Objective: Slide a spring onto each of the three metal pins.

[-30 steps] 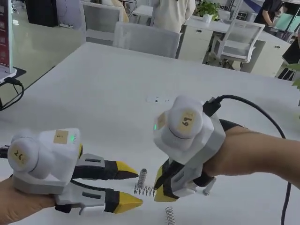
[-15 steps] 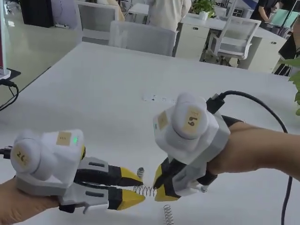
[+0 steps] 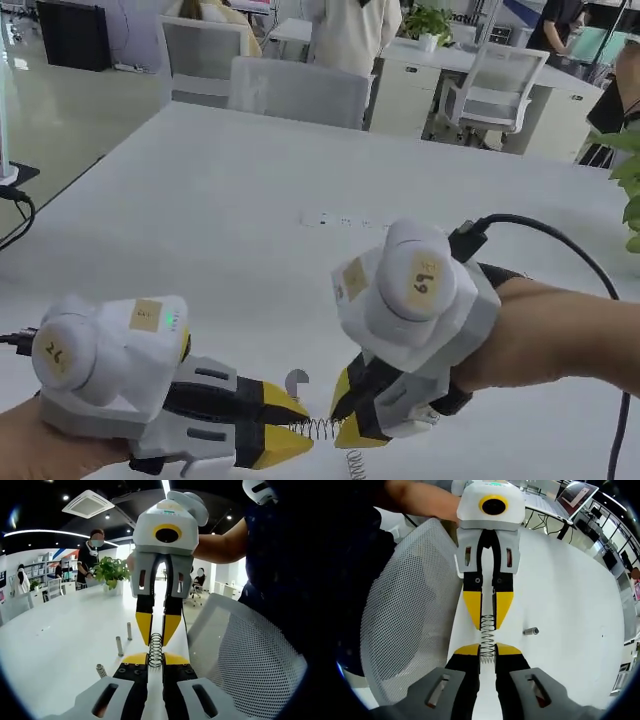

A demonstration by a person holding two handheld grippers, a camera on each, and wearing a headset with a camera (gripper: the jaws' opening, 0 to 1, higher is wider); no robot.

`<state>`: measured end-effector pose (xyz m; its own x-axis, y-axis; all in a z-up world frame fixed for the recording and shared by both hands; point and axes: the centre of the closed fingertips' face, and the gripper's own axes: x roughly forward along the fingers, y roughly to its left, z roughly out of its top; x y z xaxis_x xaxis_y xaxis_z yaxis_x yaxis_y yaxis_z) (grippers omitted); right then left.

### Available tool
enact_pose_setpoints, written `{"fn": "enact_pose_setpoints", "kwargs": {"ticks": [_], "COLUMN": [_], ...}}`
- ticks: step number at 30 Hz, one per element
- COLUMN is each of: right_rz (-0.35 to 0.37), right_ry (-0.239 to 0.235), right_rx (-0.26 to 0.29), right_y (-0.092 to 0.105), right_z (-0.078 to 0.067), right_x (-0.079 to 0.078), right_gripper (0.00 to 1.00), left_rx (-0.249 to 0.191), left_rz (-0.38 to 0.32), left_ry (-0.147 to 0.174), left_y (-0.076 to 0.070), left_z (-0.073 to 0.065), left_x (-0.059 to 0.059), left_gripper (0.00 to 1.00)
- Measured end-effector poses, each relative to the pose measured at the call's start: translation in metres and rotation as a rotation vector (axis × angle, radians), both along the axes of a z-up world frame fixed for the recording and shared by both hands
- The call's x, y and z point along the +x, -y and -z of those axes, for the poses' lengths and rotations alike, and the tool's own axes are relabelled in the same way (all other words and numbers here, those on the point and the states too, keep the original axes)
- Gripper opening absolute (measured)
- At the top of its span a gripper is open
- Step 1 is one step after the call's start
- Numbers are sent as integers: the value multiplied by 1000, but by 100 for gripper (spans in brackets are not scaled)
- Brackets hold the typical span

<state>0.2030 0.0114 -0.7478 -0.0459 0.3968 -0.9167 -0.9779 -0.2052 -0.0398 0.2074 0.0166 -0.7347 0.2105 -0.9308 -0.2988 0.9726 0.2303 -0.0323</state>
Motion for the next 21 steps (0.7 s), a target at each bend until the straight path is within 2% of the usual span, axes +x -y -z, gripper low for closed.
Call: {"fn": "enact_pose_setpoints", "kwargs": {"ticks": [7, 12, 17, 21], "right_rz": [1, 4, 15, 21], "right_ry": [-22, -32, -39, -42], "right_rx": [15, 17, 18, 21], "right_y": [-1, -1, 0, 1], "right_z": [3, 6, 9, 11], "right_x": [-3, -4, -3, -3], "right_gripper": [8, 9, 9, 9], "left_rx": [7, -17, -19, -34], "left_rz": [10, 7, 8, 5], "left_ry": [-7, -16, -5, -10], "left_y": [0, 0, 1, 2], "left_z": [0, -5, -10, -12], "left_x": [-3, -4, -4, -4], "left_gripper": [2, 2, 2, 2]}}
